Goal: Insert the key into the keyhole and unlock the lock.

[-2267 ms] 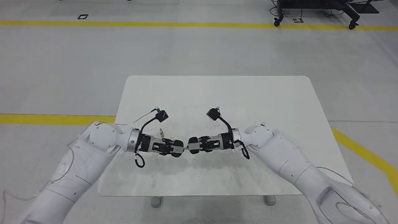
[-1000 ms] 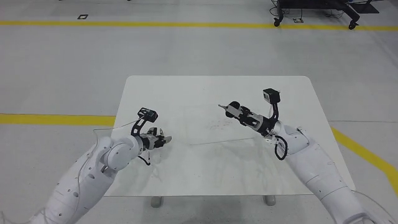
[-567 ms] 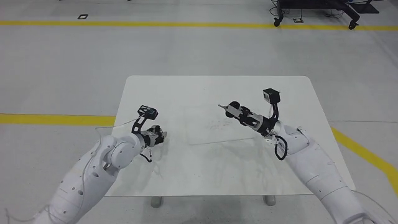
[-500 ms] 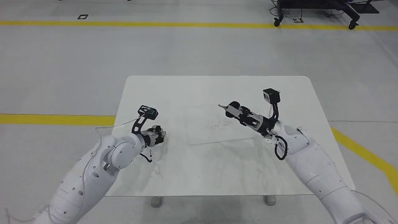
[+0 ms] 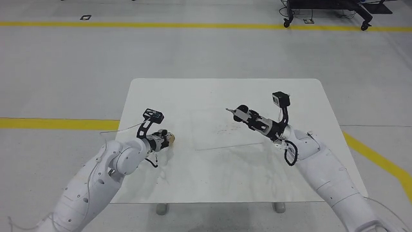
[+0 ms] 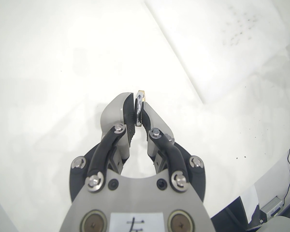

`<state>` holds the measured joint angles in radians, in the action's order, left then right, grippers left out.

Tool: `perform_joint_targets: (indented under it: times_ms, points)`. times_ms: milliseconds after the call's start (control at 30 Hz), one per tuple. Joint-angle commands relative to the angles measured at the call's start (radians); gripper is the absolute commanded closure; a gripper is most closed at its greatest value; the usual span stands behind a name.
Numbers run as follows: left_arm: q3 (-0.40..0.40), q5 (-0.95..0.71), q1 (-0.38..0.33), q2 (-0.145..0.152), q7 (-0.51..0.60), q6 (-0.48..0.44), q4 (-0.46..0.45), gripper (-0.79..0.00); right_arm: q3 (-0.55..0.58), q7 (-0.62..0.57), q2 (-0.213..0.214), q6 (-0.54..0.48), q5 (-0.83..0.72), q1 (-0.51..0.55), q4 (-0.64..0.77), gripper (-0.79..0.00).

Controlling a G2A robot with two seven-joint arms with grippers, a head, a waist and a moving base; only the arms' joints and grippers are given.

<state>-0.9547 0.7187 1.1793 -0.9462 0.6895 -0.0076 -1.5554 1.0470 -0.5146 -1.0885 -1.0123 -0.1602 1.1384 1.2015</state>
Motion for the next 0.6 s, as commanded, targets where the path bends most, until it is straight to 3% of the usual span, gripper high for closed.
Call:
perform_joint_targets:
  times_ms: [0, 267, 333, 367, 567]
  points:
    - [0.000, 0.003, 0.000, -0.002, -0.002, -0.003, 0.002, -0.080, 0.000, 0.000, 0.000, 0.000, 0.000, 0.000, 0.000, 0.000]
    - [-0.008, 0.011, 0.003, -0.009, -0.008, -0.013, 0.004, -0.089, 0.000, 0.000, 0.000, 0.000, 0.000, 0.000, 0.000, 0.000]
    - [-0.007, 0.017, 0.003, -0.011, -0.012, -0.014, 0.005, -0.062, 0.000, 0.000, 0.000, 0.000, 0.000, 0.000, 0.000, 0.000]
    - [-0.006, 0.022, 0.003, -0.012, -0.013, -0.014, 0.007, -0.009, 0.000, 0.000, 0.000, 0.000, 0.000, 0.000, 0.000, 0.000]
    - [0.010, 0.081, -0.006, -0.022, -0.017, 0.015, 0.020, 0.000, 0.000, 0.000, 0.000, 0.000, 0.000, 0.000, 0.000, 0.000]
